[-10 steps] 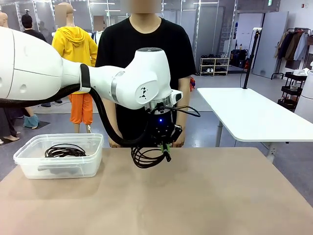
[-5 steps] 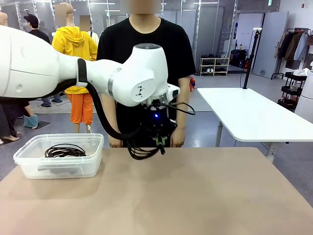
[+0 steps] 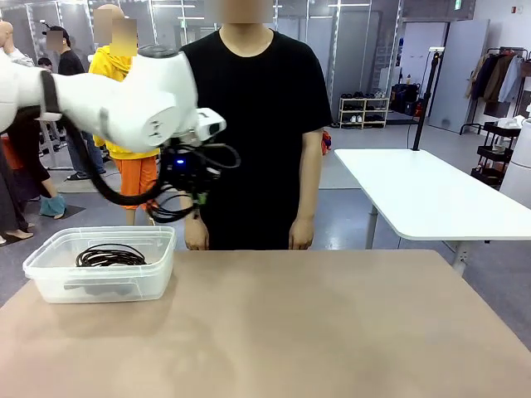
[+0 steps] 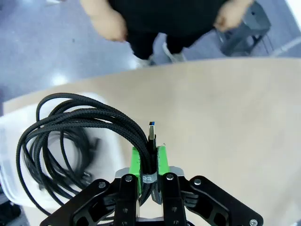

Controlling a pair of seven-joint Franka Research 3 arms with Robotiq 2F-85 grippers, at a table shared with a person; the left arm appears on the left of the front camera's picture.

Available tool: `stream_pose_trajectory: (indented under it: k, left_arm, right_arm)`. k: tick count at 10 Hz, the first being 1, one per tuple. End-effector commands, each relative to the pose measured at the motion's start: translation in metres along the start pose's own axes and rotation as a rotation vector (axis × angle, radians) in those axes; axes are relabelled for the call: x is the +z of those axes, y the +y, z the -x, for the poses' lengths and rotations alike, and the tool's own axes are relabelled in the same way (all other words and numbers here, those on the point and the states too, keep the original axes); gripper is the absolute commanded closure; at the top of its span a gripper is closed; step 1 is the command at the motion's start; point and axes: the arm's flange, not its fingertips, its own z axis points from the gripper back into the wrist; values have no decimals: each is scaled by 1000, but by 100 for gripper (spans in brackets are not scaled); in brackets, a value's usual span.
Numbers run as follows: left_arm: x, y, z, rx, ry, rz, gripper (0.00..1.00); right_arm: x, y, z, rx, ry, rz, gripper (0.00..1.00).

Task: Organize and store the cables.
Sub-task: Place the USB Extension Cable into the Organizing box.

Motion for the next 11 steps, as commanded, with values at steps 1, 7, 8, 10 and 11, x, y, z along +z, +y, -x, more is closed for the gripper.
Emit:
stream_pose_trajectory:
  k: [1, 7, 8, 10, 11]
  left_arm:
    - [-21, 66, 8, 45, 6, -58, 84]
    - [-40, 143, 42, 131, 70, -105, 84]
    - [-54, 139, 43, 107, 87, -124, 84]
    - [-88, 127, 47, 100, 168, -118, 84]
    - [-100, 123, 51, 99, 195, -122, 84]
  right_arm:
    - [0, -2, -1, -9, -6, 9, 0]
    - [0, -2, -1, -9, -6, 9, 0]
    - [0, -2, -1, -9, -6, 9, 0]
    - [0, -2, -1, -9, -6, 9, 0]
    - [0, -2, -1, -9, -6, 9, 0]
